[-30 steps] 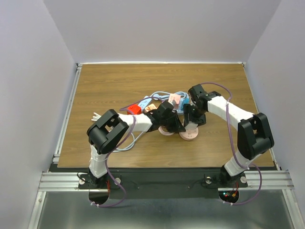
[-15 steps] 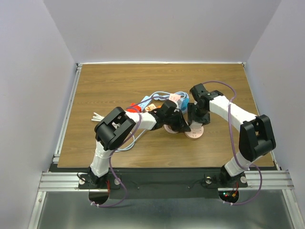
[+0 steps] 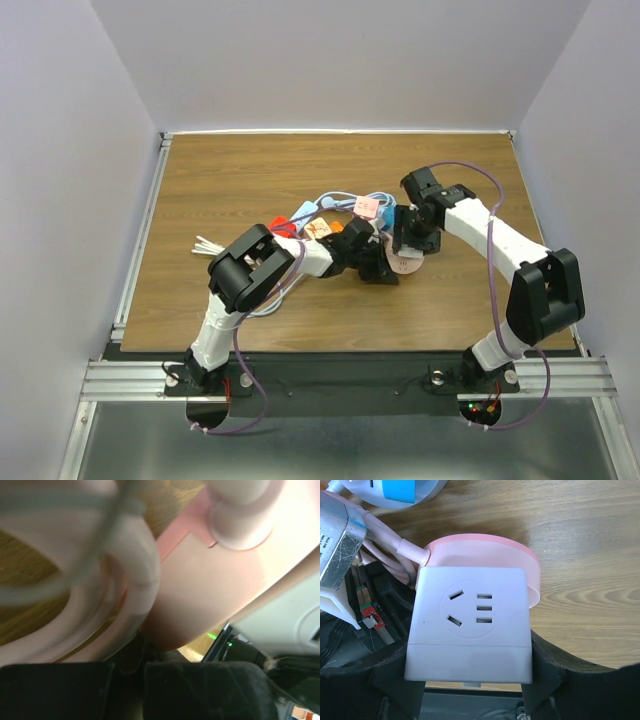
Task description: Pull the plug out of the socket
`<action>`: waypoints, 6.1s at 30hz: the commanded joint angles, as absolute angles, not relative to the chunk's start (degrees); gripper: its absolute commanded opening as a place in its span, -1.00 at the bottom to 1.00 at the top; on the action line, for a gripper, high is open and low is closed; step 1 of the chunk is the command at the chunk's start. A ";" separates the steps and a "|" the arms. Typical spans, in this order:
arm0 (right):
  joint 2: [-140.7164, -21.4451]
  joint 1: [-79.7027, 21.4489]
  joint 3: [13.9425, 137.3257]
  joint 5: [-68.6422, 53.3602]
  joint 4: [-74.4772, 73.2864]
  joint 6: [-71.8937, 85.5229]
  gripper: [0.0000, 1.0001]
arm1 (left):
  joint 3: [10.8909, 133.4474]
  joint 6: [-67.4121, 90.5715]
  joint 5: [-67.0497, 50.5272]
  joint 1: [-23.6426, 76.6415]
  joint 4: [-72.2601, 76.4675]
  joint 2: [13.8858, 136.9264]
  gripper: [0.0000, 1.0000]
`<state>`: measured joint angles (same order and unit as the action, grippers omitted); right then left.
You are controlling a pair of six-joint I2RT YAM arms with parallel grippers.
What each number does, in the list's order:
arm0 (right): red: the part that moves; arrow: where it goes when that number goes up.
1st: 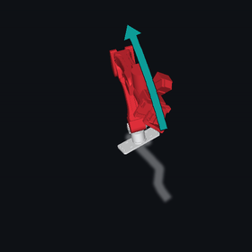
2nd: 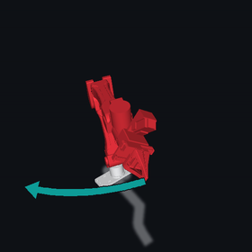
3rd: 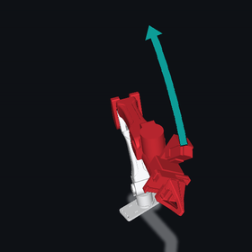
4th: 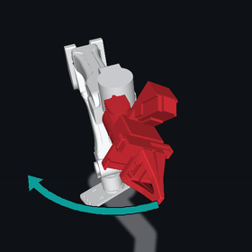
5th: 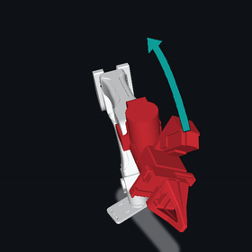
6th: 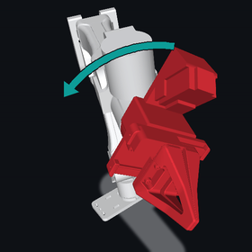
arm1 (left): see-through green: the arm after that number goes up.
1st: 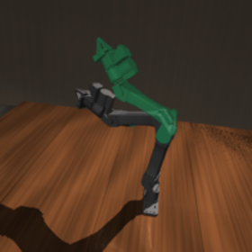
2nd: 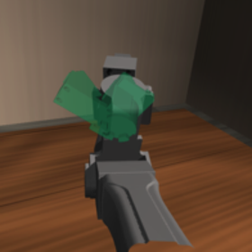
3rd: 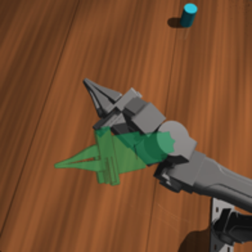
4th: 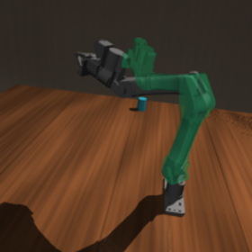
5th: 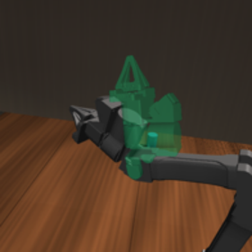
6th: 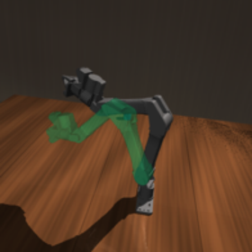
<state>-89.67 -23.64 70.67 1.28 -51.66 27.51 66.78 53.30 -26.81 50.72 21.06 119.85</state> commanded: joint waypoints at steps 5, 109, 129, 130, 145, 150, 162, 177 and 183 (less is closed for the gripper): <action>-86.83 -24.96 73.74 -5.01 -54.41 31.02 -0.99 | 62.85 55.72 -18.11 49.48 13.01 112.26 -1.00; -87.45 -24.87 82.53 -8.62 -64.42 24.61 -0.99 | 78.58 45.53 -19.34 56.16 -3.08 132.28 -1.00; -87.87 -7.31 75.93 12.82 -55.90 30.14 -0.99 | 79.53 43.95 -9.58 48.26 -5.36 99.32 -1.00; -89.63 -5.99 76.63 13.44 -55.46 30.58 -0.99 | 79.98 43.77 -9.67 48.16 -5.80 98.88 -1.00; -108.63 12.21 85.34 25.75 -48.08 37.88 -0.01 | 76.29 42.98 -10.55 48.16 -10.11 93.43 -1.00; -108.02 13.27 86.40 20.93 -47.82 37.27 0.55 | 75.94 42.37 -11.33 48.34 -10.02 94.83 -1.00; -93.00 7.83 79.37 10.19 -46.84 35.77 1.00 | 89.90 38.42 -3.54 50.71 -21.17 104.23 0.11; -71.90 3.78 68.47 -1.14 -51.50 35.07 1.00 | 104.93 18.20 -6.33 53.79 -26.19 117.60 0.97; -69.70 3.78 67.06 -0.88 -51.77 34.54 1.00 | 117.48 28.71 -0.44 52.82 -37.60 125.76 0.88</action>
